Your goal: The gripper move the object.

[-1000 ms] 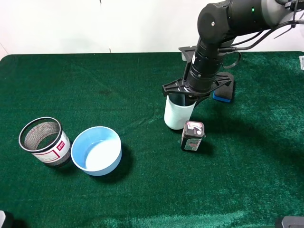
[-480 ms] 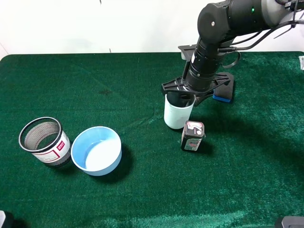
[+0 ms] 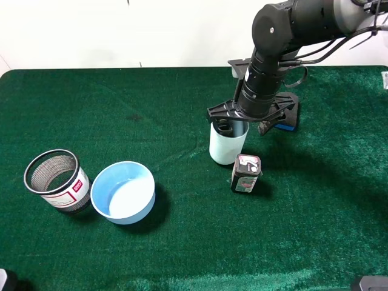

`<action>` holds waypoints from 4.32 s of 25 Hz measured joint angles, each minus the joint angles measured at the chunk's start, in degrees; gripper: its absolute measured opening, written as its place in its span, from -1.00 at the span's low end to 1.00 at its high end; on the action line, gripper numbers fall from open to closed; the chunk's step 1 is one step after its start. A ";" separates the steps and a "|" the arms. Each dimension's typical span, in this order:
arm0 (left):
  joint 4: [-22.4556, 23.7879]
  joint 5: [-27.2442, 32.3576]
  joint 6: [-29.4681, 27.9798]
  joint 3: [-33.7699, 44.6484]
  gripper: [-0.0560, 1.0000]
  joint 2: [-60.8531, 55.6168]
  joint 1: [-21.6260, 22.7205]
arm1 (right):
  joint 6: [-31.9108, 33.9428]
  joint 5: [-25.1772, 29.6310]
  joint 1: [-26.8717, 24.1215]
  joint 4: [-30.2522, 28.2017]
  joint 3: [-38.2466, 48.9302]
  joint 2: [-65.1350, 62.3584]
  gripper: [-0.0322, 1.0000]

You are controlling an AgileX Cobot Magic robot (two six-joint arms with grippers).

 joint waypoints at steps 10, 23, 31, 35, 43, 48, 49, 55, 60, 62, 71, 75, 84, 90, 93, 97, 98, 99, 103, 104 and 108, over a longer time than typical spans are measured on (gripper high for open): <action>0.00 0.00 0.00 0.00 0.99 0.00 0.00 | 0.00 4.57 0.00 0.11 -3.28 -2.54 0.26; 0.00 0.00 0.00 0.00 0.99 0.00 0.00 | 0.00 14.93 0.00 0.50 -6.25 -9.44 0.27; 0.00 0.00 0.00 0.00 0.99 0.00 0.00 | 0.00 21.61 0.00 0.50 -6.32 -15.99 0.27; 0.00 0.00 0.00 0.00 0.99 0.00 0.00 | 0.00 24.13 0.00 0.50 -6.32 -19.65 0.27; 0.00 0.00 0.00 0.00 0.99 0.00 0.00 | 0.00 24.40 0.00 0.77 -6.18 -28.54 0.27; 0.00 0.00 0.00 0.00 0.99 0.00 0.00 | -0.43 24.42 0.00 0.95 -1.94 -35.34 0.27; 0.00 0.00 0.00 0.00 0.99 0.00 0.00 | -0.43 24.47 0.00 0.95 -0.69 -36.84 0.27; 0.00 0.00 0.00 0.00 0.99 0.00 0.00 | -0.48 24.50 0.00 0.95 5.13 -45.28 0.27; 0.00 0.00 0.00 0.00 0.99 0.00 0.00 | -0.66 24.54 0.00 -0.05 8.86 -52.62 0.27; 0.00 0.00 0.00 0.00 0.99 0.00 0.00 | -0.66 24.57 0.00 -0.89 10.37 -55.55 0.27; 0.00 0.00 0.00 0.00 0.99 0.00 0.00 | -0.66 24.68 -0.38 -3.33 18.30 -70.13 0.27; 0.00 0.00 0.00 0.00 0.99 0.00 0.00 | -0.72 24.68 -5.16 -3.60 22.22 -76.02 0.27; 0.00 0.00 0.00 0.00 0.99 0.00 0.00 | -0.72 24.77 -21.59 -4.67 29.73 -91.69 0.27; 0.00 0.00 0.00 0.00 0.99 0.00 0.00 | -4.82 21.16 -27.45 -5.21 34.32 -103.51 0.27; 0.00 0.00 0.00 0.00 0.99 0.00 0.00 | -7.09 17.33 -29.27 -5.33 36.51 -108.93 0.27; 0.00 0.00 0.00 0.00 0.99 0.00 0.00 | -9.47 14.92 -31.13 -5.35 39.28 -111.44 0.27; 0.00 0.00 0.00 0.00 0.99 0.00 0.00 | -9.66 14.57 -31.38 -5.35 39.91 -111.51 0.27; 0.00 0.00 0.00 0.00 0.99 0.00 0.00 | -9.68 14.36 -31.45 -5.35 40.23 -111.51 0.27; 0.00 0.00 0.00 0.00 0.99 0.00 0.00 | -9.68 13.94 -31.45 -5.35 40.29 -111.51 0.27; 0.00 0.00 0.00 0.00 0.99 0.00 0.00 | -9.68 13.94 -31.45 -5.35 40.29 -111.51 0.27; 0.00 0.00 0.00 0.00 0.99 0.00 0.00 | -9.94 13.90 -31.45 -5.35 40.29 -111.51 0.27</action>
